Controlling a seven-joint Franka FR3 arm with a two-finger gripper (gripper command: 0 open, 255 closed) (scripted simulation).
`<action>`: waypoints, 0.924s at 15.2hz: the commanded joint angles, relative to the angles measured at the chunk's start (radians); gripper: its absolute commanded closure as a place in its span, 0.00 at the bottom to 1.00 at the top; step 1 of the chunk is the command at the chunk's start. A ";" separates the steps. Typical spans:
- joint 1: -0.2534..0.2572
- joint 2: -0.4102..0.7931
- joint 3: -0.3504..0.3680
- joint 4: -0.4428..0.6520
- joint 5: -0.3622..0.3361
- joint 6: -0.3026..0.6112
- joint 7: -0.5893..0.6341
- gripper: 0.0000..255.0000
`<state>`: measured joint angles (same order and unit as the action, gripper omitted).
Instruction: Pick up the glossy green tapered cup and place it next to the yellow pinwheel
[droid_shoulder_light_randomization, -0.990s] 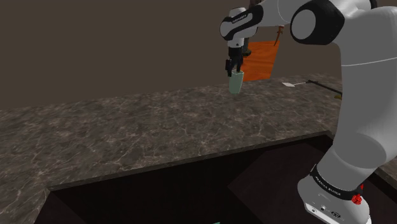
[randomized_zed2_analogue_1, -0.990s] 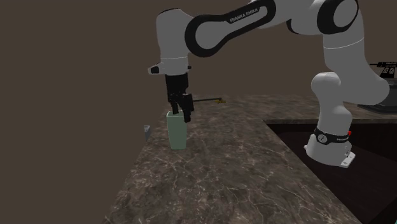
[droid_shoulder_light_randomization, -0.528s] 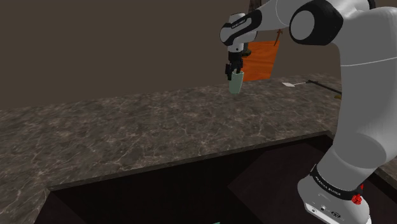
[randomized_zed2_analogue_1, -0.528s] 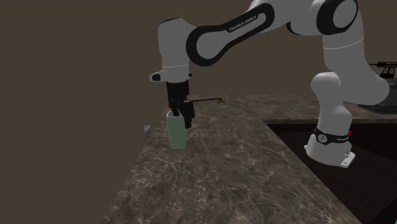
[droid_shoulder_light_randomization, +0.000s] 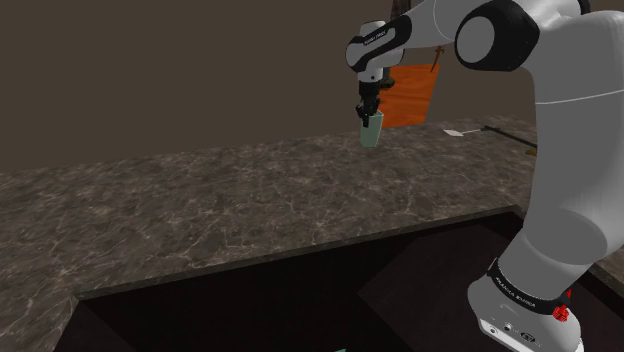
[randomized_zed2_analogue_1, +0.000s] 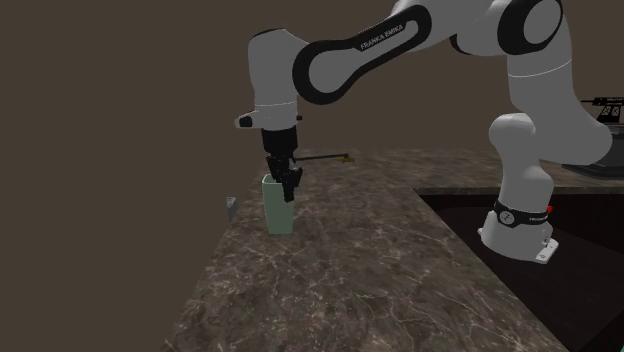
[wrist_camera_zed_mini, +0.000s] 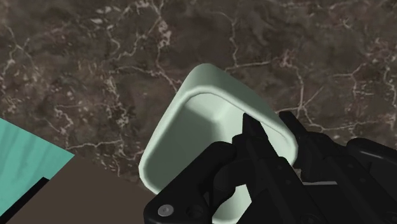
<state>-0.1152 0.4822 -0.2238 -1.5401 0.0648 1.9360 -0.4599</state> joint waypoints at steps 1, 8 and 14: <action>0.000 0.000 0.000 0.000 0.000 0.000 0.000 1.00; 0.000 -0.008 -0.001 0.015 -0.002 -0.023 0.001 1.00; 0.000 -0.028 -0.004 0.067 -0.007 -0.094 0.002 1.00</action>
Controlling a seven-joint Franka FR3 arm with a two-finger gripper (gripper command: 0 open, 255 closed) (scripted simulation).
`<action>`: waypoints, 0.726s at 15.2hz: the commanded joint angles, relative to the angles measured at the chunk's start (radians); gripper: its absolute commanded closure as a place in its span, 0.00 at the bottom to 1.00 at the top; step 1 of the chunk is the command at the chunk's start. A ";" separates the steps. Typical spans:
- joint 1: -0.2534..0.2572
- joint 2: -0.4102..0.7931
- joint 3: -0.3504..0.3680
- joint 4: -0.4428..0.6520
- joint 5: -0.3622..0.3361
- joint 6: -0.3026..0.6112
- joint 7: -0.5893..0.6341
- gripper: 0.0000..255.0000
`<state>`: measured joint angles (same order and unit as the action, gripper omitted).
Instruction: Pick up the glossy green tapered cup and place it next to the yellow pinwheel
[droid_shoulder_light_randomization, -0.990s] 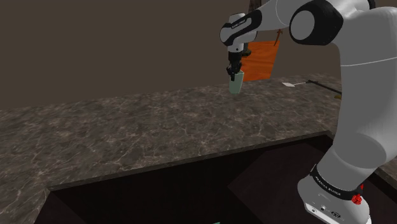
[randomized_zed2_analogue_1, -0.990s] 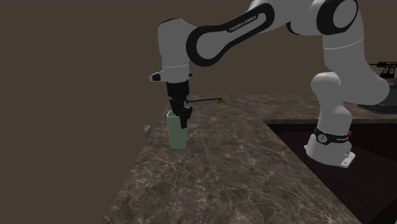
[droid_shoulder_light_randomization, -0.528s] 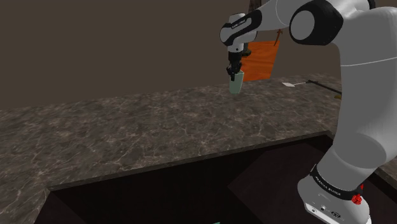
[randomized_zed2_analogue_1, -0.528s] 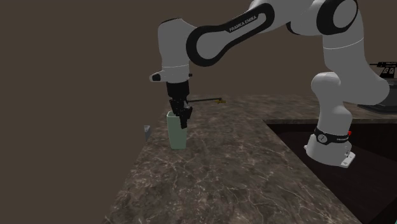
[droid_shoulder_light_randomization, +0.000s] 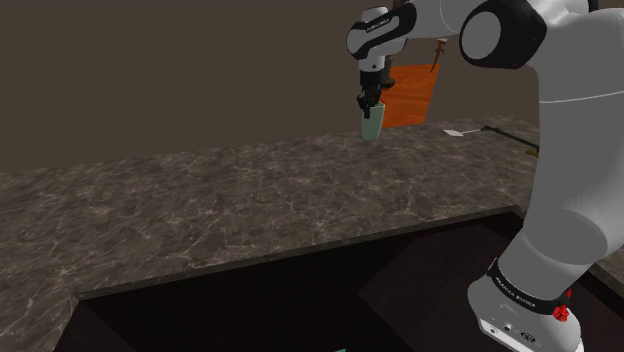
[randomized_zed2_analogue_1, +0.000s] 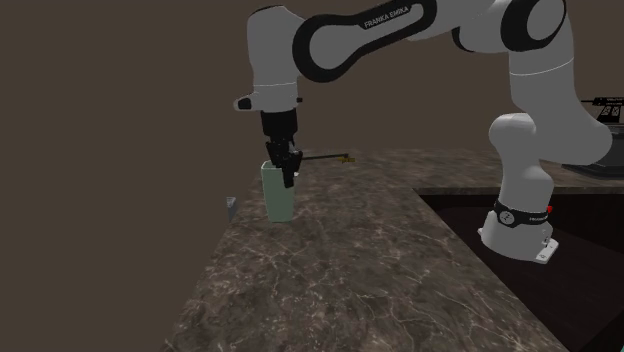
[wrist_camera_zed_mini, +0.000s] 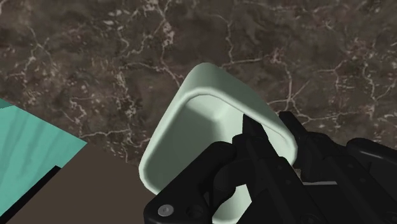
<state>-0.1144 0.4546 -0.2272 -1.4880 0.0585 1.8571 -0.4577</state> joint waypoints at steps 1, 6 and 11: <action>-0.001 -0.003 -0.001 0.024 -0.001 -0.027 0.000 1.00; -0.003 -0.012 -0.002 0.078 -0.003 -0.090 0.000 1.00; -0.005 -0.015 -0.004 0.141 -0.004 -0.155 -0.001 1.00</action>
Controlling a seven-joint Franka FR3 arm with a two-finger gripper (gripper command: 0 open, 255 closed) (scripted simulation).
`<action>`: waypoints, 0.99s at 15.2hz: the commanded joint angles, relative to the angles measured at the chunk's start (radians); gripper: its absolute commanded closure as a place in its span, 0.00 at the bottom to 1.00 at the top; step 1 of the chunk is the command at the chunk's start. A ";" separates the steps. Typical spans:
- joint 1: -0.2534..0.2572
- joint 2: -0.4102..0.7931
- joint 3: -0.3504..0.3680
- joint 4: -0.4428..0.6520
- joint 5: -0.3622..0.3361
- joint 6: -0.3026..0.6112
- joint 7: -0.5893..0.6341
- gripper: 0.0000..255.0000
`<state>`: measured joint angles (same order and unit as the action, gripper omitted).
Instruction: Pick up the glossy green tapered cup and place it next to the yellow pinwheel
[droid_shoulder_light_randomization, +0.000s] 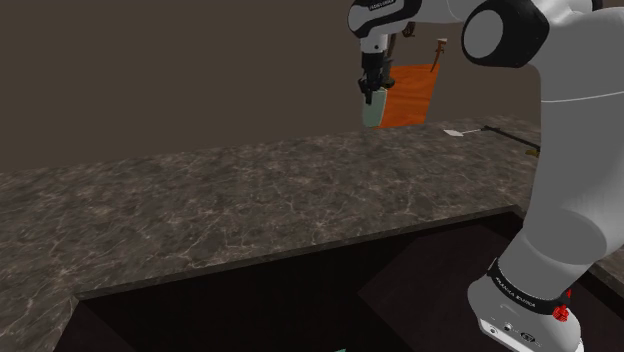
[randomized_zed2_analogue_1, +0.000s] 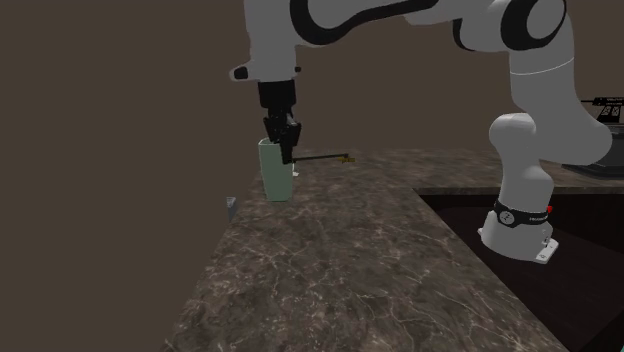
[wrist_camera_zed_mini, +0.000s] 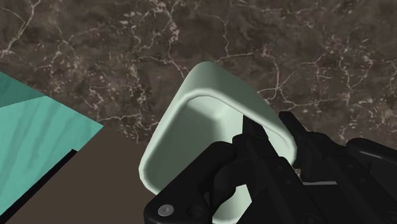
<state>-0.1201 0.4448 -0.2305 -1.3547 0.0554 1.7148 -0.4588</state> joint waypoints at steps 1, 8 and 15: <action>0.000 -0.005 -0.001 0.021 -0.001 -0.026 0.000 1.00; -0.007 0.005 -0.002 0.132 0.001 -0.126 -0.002 1.00; -0.020 0.036 -0.002 0.275 0.007 -0.239 -0.005 1.00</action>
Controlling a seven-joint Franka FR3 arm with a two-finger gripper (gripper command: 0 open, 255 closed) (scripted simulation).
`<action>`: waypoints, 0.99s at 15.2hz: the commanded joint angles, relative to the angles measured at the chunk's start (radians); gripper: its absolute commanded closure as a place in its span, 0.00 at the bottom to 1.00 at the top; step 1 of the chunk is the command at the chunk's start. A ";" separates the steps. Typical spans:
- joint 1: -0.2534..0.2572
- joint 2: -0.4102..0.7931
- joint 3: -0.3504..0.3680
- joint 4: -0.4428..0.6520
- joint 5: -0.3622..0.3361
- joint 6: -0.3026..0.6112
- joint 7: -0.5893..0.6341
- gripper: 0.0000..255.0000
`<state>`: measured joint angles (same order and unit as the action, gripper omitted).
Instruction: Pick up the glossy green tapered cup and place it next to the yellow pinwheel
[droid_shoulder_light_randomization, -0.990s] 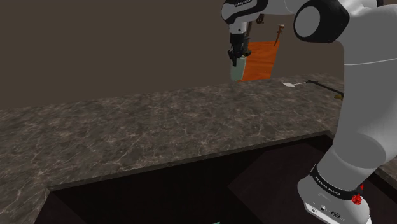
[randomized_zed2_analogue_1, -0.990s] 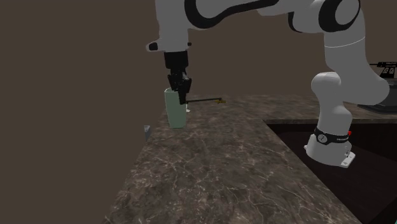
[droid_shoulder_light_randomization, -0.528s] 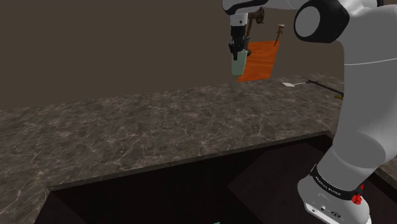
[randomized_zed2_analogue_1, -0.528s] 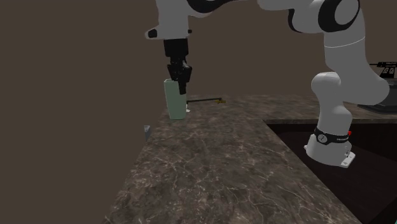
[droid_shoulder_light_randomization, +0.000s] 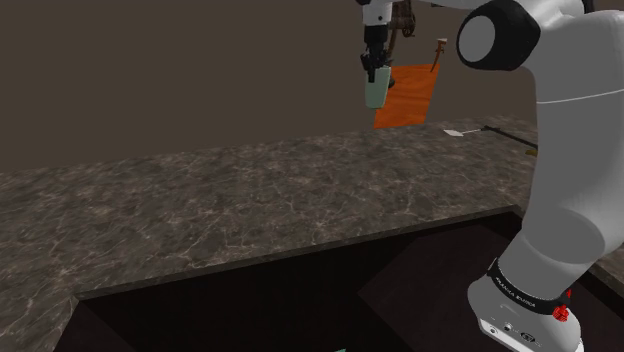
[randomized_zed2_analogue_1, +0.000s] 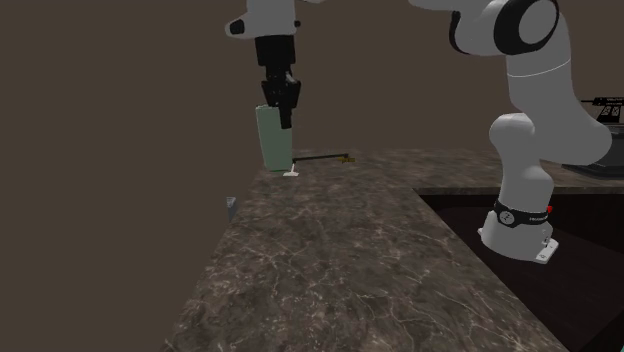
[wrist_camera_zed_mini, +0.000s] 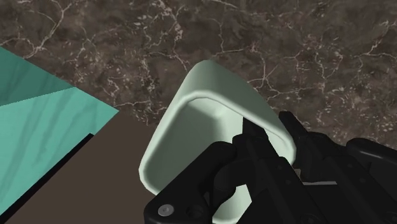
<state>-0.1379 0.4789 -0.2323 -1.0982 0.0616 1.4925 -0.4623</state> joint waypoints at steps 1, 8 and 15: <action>-0.004 0.009 0.000 0.043 0.002 -0.035 -0.002 1.00; -0.029 0.082 0.002 0.256 0.016 -0.174 -0.005 1.00; -0.064 -0.169 -0.042 -0.135 -0.032 -0.028 -0.118 1.00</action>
<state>-0.1929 0.3400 -0.2671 -1.1950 0.0359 1.4549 -0.5608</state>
